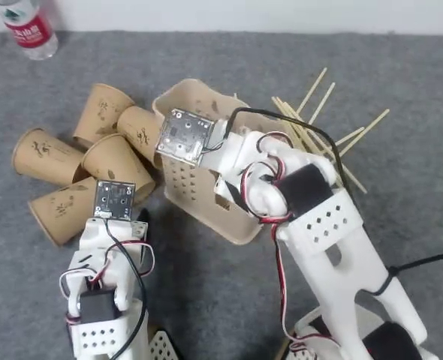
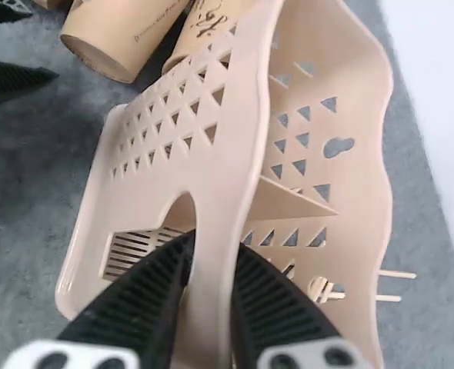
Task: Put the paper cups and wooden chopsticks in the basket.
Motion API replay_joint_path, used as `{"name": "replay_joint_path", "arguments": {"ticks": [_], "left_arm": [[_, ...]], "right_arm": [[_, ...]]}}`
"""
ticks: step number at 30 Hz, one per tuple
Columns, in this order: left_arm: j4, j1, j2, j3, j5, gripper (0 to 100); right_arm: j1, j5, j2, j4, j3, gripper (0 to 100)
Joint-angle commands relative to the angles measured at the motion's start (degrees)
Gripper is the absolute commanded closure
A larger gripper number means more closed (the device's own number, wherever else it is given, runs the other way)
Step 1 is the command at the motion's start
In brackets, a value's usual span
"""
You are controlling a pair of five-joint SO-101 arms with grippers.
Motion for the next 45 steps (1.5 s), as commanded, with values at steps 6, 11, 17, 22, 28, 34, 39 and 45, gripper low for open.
{"name": "replay_joint_path", "arguments": {"ticks": [6, 11, 17, 22, 28, 34, 39, 45], "left_arm": [[-0.26, 0.44, -0.62, -0.31, -0.53, 83], [-0.26, 0.44, -0.62, -0.31, -0.53, 83], [-0.26, 0.44, -0.62, -0.31, -0.53, 83], [-0.26, 0.44, -0.62, -0.31, -0.53, 83], [-0.26, 0.44, -0.62, -0.31, -0.53, 83], [-0.26, 0.26, -0.70, -0.31, -0.62, 83], [-1.58, -4.22, -0.88, -0.66, 0.79, 83], [-0.97, -20.22, -0.88, -11.91, 2.20, 83]], "right_arm": [[-9.27, 0.26, -3.56, -1.01, 12.40, 99.2], [-16.04, -6.07, -3.65, -0.92, 13.19, 97.7], [-16.40, -10.37, -3.65, 4.00, 7.91, 73.2], [-16.22, -9.85, -3.65, 11.65, -4.40, 67.1], [-10.42, -7.74, -3.47, 18.15, -27.78, 69.2], [10.07, -7.91, -3.56, 23.69, -41.23, 71.2], [29.23, -16.09, -3.30, 26.42, -36.04, 77.2], [43.91, -26.46, -4.79, 22.73, -15.74, 77.8]]}}
